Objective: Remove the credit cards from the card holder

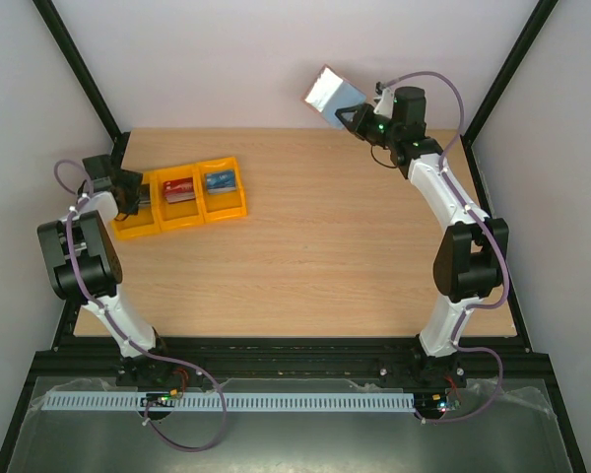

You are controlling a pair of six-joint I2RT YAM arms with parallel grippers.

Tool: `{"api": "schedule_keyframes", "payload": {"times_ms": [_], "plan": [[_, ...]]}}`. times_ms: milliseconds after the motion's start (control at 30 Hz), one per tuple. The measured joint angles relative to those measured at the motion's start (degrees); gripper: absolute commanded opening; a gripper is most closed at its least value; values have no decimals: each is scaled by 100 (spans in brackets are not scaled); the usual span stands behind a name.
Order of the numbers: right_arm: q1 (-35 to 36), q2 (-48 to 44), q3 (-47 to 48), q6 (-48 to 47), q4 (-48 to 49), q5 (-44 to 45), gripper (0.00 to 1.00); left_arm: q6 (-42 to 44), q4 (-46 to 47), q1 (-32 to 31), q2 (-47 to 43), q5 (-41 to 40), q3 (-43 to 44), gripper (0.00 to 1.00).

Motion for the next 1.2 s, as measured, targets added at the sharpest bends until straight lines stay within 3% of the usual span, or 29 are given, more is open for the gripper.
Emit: {"api": "schedule_keyframes", "payload": {"times_ms": [300, 533, 733, 967, 1067, 1200], "plan": [[0, -22, -109, -24, 76, -122, 2, 341, -98, -48, -127, 195, 37, 91], [-4, -111, -210, -162, -11, -125, 2, 2020, -378, 17, -507, 581, 420, 91], [105, -177, -195, -647, -315, -466, 2, 3639, 122, -111, -1714, 1670, -146, 94], [1220, -177, 214, -2039, -1600, -1427, 2, 5431, 782, -1484, -3491, 3845, -807, 99], [1797, -181, 365, -2614, -2216, -1681, 2, 5735, 688, -1891, -3965, 4317, -1097, 99], [2380, -245, 348, -3143, -2922, -1856, 2, 5746, 372, -1917, -4225, 4520, -1598, 99]]}}
